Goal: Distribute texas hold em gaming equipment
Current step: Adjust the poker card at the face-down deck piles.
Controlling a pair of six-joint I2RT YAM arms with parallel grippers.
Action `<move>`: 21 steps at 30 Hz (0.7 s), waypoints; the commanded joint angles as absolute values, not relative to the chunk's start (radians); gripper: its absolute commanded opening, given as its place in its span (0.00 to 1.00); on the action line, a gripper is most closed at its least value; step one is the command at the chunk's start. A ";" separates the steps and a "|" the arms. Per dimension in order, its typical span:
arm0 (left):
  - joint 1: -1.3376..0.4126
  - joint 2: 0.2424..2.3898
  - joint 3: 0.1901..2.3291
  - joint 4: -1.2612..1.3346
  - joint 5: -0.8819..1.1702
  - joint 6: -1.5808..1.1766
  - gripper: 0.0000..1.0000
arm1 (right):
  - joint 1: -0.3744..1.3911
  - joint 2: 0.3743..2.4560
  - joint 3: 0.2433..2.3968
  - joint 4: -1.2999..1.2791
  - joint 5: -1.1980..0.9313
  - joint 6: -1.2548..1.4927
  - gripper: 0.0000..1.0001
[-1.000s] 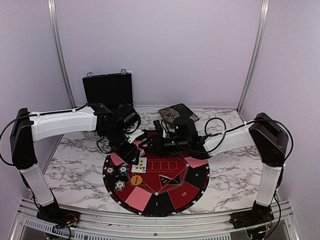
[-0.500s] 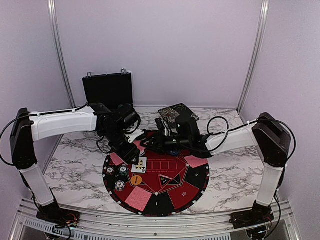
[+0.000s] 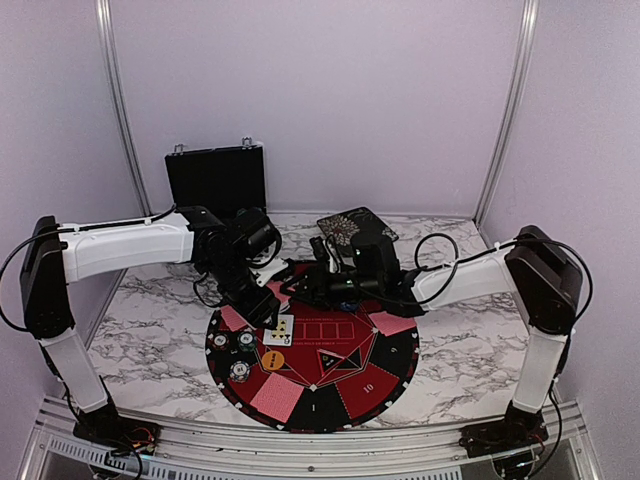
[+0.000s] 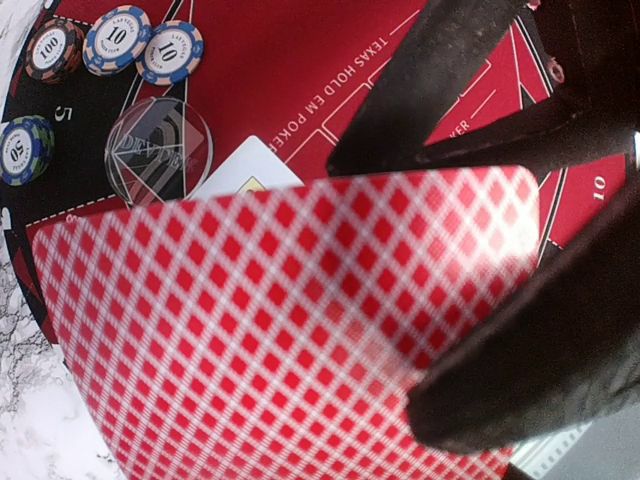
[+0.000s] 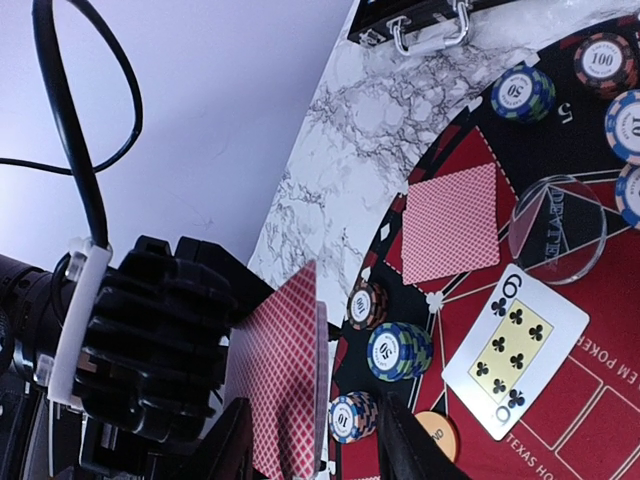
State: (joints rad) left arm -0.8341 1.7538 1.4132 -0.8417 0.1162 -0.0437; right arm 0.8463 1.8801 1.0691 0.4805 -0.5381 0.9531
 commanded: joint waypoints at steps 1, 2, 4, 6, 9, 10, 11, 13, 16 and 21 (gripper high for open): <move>-0.832 1.753 1.445 -0.851 0.128 -0.038 0.34 | 0.861 1.895 1.108 0.485 -0.555 0.947 0.41; -0.833 1.753 1.446 -0.851 0.128 -0.038 0.34 | 0.863 1.897 1.110 0.485 -0.554 0.947 0.41; -0.832 1.752 1.447 -0.851 0.129 -0.038 0.34 | 0.865 1.899 1.111 0.485 -0.555 0.948 0.41; -0.832 1.752 1.449 -0.851 0.130 -0.040 0.34 | 0.866 1.900 1.110 0.483 -0.556 0.948 0.41; -0.832 1.750 1.450 -0.851 0.135 -0.039 0.34 | 0.870 1.894 1.109 0.477 -0.549 0.945 0.40; -0.833 1.748 1.450 -0.851 0.136 -0.040 0.34 | 0.869 1.892 1.107 0.475 -0.546 0.943 0.40; -0.832 1.745 1.448 -0.852 0.138 -0.039 0.34 | 0.870 1.892 1.105 0.475 -0.544 0.943 0.40; -0.833 1.743 1.447 -0.853 0.142 -0.039 0.34 | 0.871 1.891 1.102 0.476 -0.544 0.944 0.39; -0.833 1.741 1.447 -0.857 0.141 -0.038 0.34 | 0.872 1.888 1.098 0.475 -0.538 0.944 0.39; -0.832 1.739 1.447 -0.861 0.141 -0.035 0.34 | 0.867 1.885 1.100 0.465 -0.533 0.944 0.37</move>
